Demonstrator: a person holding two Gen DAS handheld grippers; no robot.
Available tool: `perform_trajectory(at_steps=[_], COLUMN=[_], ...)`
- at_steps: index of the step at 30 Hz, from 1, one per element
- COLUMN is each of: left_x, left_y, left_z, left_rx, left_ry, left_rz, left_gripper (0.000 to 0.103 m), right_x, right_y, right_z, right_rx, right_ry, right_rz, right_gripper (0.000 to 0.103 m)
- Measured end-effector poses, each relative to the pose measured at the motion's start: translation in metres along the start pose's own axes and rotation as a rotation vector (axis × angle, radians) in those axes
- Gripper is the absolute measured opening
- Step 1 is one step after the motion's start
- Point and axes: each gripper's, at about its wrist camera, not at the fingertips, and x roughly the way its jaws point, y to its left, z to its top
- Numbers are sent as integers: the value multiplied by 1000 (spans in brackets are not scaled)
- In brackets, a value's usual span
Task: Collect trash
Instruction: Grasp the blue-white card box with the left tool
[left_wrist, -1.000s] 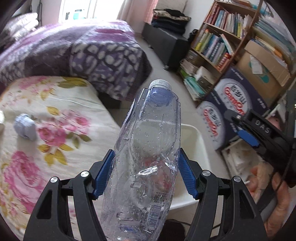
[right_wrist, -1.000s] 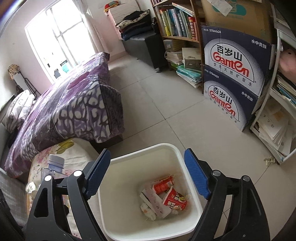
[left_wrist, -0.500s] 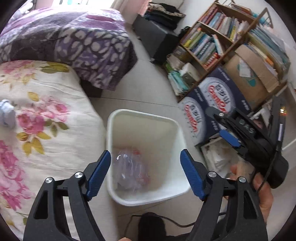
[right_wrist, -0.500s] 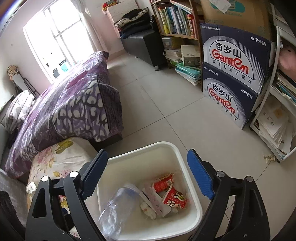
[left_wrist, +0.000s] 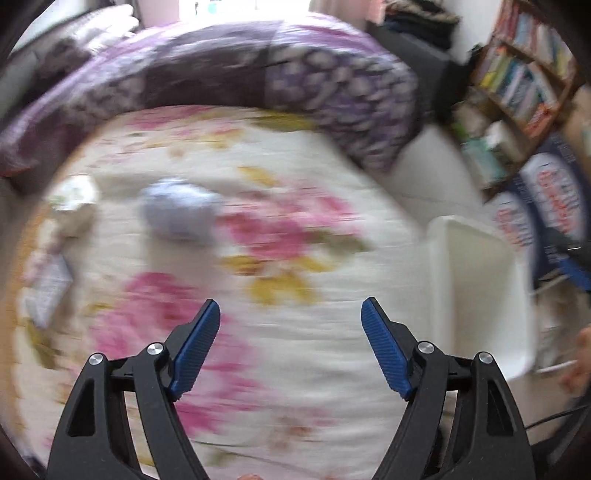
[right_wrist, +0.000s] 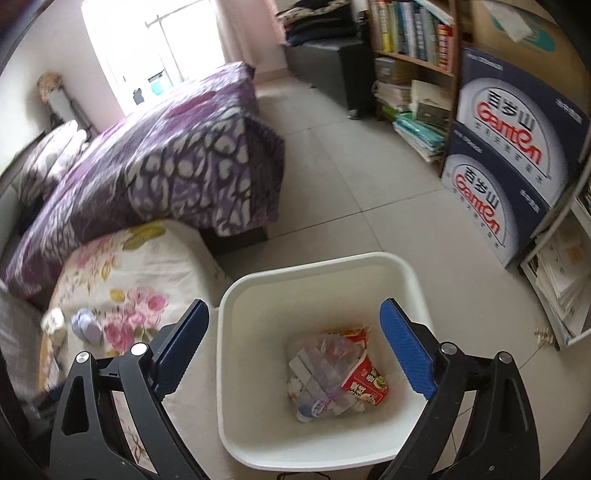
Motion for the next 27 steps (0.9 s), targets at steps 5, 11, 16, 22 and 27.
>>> perform_trajectory(at_steps=[5, 11, 16, 22, 27], left_x=[25, 46, 58, 64, 66], left_y=[67, 151, 203, 240, 270], left_z=[-3, -6, -6, -2, -6], left_rx=[46, 16, 11, 51, 15], left_ry=[103, 182, 219, 239, 266], left_rz=[185, 270, 302, 218, 74], left_gripper=[77, 77, 78, 85, 86], right_x=[11, 29, 40, 61, 86], right_y=[34, 100, 183, 277, 330], right_z=[-8, -26, -47, -70, -86], right_rx=[-103, -338, -628, -855, -967], right_ry=[13, 37, 29, 85, 122], right_rz=[17, 94, 213, 355, 361], right_gripper=[91, 92, 93, 93, 93])
